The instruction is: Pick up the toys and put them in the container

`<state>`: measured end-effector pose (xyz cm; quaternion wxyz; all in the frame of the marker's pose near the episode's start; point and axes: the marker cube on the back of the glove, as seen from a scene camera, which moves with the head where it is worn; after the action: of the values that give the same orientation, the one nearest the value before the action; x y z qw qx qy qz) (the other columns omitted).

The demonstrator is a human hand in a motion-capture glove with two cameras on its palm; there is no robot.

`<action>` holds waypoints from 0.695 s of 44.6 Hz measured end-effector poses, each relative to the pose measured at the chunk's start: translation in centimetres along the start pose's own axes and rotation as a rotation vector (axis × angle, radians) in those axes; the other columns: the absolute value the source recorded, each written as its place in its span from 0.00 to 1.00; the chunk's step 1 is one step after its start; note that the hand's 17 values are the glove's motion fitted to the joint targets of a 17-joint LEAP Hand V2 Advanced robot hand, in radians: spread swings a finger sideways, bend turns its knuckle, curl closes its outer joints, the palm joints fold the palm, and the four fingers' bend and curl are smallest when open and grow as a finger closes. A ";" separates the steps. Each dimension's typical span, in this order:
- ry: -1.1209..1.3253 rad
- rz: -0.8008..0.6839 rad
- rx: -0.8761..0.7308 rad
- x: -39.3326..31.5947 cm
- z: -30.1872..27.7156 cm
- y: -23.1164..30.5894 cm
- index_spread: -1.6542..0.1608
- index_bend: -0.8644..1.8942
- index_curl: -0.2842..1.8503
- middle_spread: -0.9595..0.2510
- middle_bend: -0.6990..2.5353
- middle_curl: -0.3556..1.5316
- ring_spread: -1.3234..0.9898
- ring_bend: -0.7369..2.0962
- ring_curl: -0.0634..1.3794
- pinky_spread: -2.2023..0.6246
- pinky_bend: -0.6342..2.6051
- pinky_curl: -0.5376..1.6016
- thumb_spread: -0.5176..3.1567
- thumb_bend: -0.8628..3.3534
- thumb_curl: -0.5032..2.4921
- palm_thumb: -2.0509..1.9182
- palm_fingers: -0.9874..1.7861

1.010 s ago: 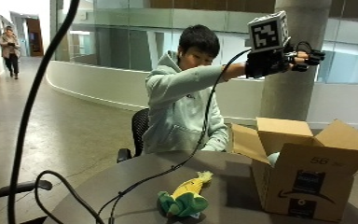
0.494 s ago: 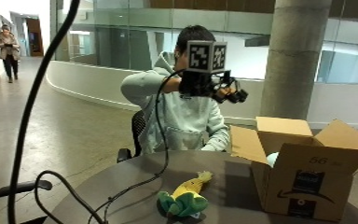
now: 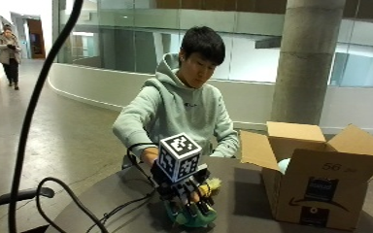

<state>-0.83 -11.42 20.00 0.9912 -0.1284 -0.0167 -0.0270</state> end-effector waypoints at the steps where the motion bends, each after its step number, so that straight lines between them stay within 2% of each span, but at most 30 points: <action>1: 0.004 -0.007 -0.003 0.4 0.4 -0.3 0.70 0.42 0.32 0.70 0.27 0.36 0.52 0.29 0.15 0.78 0.32 0.41 0.41 0.19 0.25 0.50 0.32; 6: 0.002 -0.039 0.050 1.1 1.7 -1.1 0.70 0.48 0.34 0.68 0.29 0.37 0.52 0.29 0.13 0.79 0.30 0.41 0.41 0.19 0.25 0.49 0.36; 9: -0.020 -0.050 0.104 0.8 2.3 -1.3 0.72 0.52 0.36 0.68 0.34 0.40 0.52 0.30 0.11 0.79 0.28 0.39 0.41 0.19 0.25 0.50 0.44; 16: -0.068 -0.092 0.285 -0.2 3.0 -1.7 0.78 0.58 0.38 0.68 0.42 0.45 0.49 0.43 0.17 0.79 0.23 0.35 0.46 0.21 0.25 0.53 0.65; 17: -0.070 -0.101 0.309 -0.4 3.0 -1.7 0.79 0.58 0.38 0.68 0.42 0.46 0.48 0.45 0.18 0.79 0.23 0.35 0.46 0.21 0.26 0.54 0.67; 21: -0.076 -0.116 0.410 -1.2 3.0 -1.5 0.82 0.62 0.41 0.67 0.47 0.50 0.46 0.54 0.25 0.75 0.28 0.37 0.48 0.22 0.26 0.56 0.83; 23: -0.079 -0.111 0.448 -1.6 3.0 -1.3 0.83 0.63 0.43 0.67 0.49 0.52 0.46 0.59 0.29 0.74 0.30 0.39 0.49 0.23 0.27 0.57 0.87; 26: -0.088 -0.094 0.413 -1.9 2.7 -0.9 0.84 0.64 0.44 0.67 0.52 0.54 0.46 0.65 0.34 0.72 0.35 0.42 0.50 0.23 0.28 0.58 0.88; 31: -0.111 -0.061 0.168 -2.3 1.8 0.5 0.84 0.65 0.46 0.67 0.56 0.57 0.46 0.70 0.39 0.69 0.42 0.46 0.50 0.24 0.29 0.60 0.85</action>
<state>-3.11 -10.41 21.50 0.9947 -0.0455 -0.0779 -0.0486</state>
